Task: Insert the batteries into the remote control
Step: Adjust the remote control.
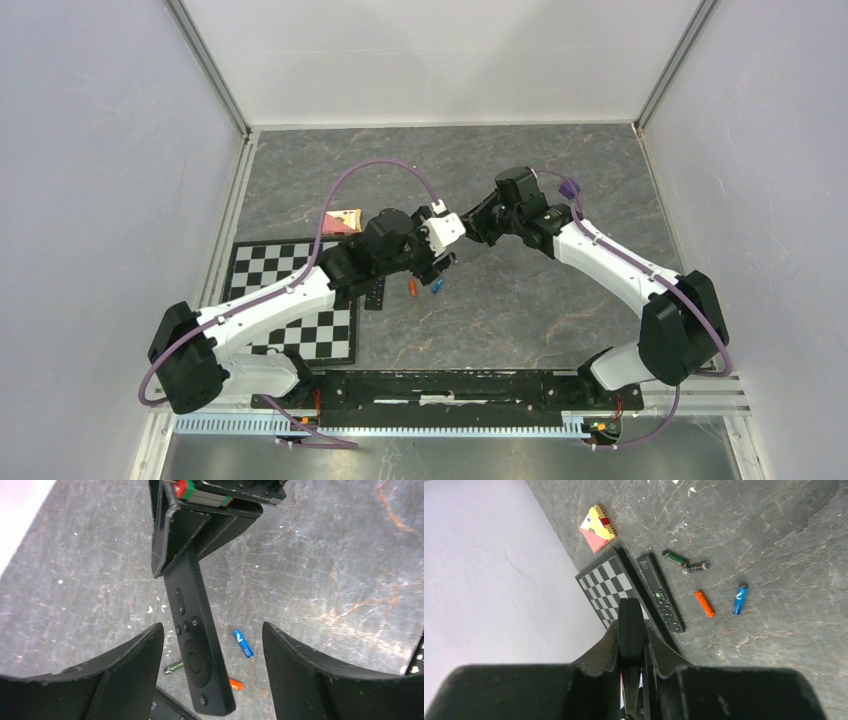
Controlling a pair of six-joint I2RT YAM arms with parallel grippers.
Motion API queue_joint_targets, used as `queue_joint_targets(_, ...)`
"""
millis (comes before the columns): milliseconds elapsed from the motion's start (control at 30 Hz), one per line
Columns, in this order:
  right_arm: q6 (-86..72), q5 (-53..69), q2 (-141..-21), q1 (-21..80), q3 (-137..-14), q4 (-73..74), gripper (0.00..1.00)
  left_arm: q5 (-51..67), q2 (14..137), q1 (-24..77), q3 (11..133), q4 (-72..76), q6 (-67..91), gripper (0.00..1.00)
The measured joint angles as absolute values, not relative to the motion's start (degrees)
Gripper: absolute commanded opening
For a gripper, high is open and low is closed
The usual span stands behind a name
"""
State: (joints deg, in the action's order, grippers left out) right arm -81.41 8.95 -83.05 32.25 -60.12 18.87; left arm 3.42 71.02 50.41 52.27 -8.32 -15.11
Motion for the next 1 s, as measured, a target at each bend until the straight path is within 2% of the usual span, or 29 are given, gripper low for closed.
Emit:
queue_joint_targets(133, -84.73, 9.23, -83.77, 32.25, -61.71, 19.88, 0.0, 0.12, 72.34, 52.16, 52.27, -7.03, -20.84, 0.51)
queue_joint_targets(233, -86.21, 10.22, -84.38, 32.25, -61.71, 20.8, 0.0, -1.78, 73.47, 52.88, 52.27, -6.57, -24.14, 0.42)
queue_joint_targets(500, -88.99, 11.57, -86.85, 32.1, -61.73, 20.84, 0.0, -6.33, 75.55, 53.47, 51.16, -3.9, -29.82, 0.41)
queue_joint_targets(533, -89.21, 11.73, -87.0, 32.1, -61.73, 20.73, 0.0, -6.96, 76.07, 53.52, 51.16, -3.66, -30.48, 0.38)
queue_joint_targets(567, -89.43, 11.81, -87.09, 32.1, -61.76, 20.6, 0.0, -7.49, 76.6, 53.54, 51.16, -3.38, -31.11, 0.33)
queue_joint_targets(667, -90.11, 11.66, -87.31, 31.9, -61.8, 20.71, 0.03, -9.15, 77.82, 53.63, 51.16, -2.28, -32.67, 0.03)
queue_joint_targets(700, -90.98, 11.68, -87.48, 31.75, -61.8, 20.71, 0.13, -10.0, 78.17, 53.69, 51.2, -1.69, -33.19, 0.02)
queue_joint_targets(733, -91.48, 11.75, -87.79, 31.53, -61.84, 20.36, 0.34, -10.46, 78.59, 53.74, 51.29, -1.34, -33.67, 0.02)
queue_joint_targets(800, -91.22, 11.79, -88.14, 31.16, -61.87, 20.23, 0.69, -11.29, 79.57, 53.74, 51.83, -1.23, -33.98, 0.02)
queue_joint_targets(867, -88.71, 13.17, -88.23, 30.74, -61.95, 20.36, 0.95, -11.51, 80.51, 53.52, 52.51, -1.67, -34.13, 0.02)
queue_joint_targets(1000, -79.99, 14.96, -88.14, 29.71, -63.48, 20.97, 0.98, -8.58, 81.62, 51.13, 53.89, -4.67, -32.91, 0.02)
